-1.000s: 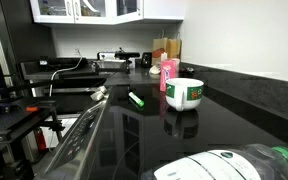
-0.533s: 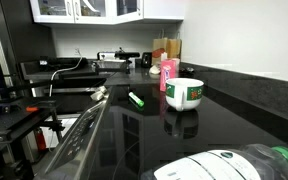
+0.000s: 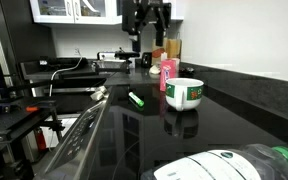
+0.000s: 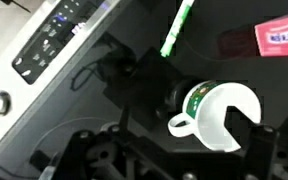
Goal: Move the mug cup to the right then to the left
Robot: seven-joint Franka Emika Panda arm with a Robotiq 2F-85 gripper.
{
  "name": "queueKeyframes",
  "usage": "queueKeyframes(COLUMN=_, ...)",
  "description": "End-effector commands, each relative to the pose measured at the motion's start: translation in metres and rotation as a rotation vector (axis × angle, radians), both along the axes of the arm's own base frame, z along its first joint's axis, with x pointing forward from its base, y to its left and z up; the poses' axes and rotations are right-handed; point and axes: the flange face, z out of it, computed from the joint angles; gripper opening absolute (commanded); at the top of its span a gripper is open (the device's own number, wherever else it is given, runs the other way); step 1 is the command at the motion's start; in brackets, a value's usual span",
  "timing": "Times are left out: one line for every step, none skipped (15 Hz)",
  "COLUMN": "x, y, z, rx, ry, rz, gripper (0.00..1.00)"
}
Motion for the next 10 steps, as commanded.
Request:
queueKeyframes(x=0.045, y=-0.001, z=-0.028, rx=0.096, ry=0.063, rz=-0.024, gripper=1.00)
queueKeyframes(x=0.055, y=0.000, z=-0.038, rx=0.098, ry=0.081, rz=-0.043, gripper=1.00)
queueKeyframes(x=0.065, y=0.001, z=-0.048, rx=0.092, ry=0.095, rz=-0.066, gripper=1.00)
queueKeyframes(x=0.073, y=0.002, z=-0.056, rx=0.069, ry=0.107, rz=-0.088, gripper=1.00)
queueKeyframes(x=0.081, y=0.004, z=-0.064, rx=0.056, ry=0.115, rz=-0.113, gripper=1.00)
queueKeyframes(x=0.088, y=0.007, z=-0.072, rx=0.052, ry=0.130, rz=-0.133, gripper=1.00)
queueKeyframes(x=0.093, y=0.010, z=-0.078, rx=0.054, ry=0.142, rz=-0.139, gripper=1.00)
queueKeyframes(x=0.098, y=0.015, z=-0.083, rx=0.055, ry=0.155, rz=-0.142, gripper=1.00)
queueKeyframes(x=0.102, y=0.020, z=-0.088, rx=0.054, ry=0.171, rz=-0.140, gripper=1.00)
queueKeyframes(x=0.104, y=0.024, z=-0.093, rx=0.059, ry=0.188, rz=-0.138, gripper=1.00)
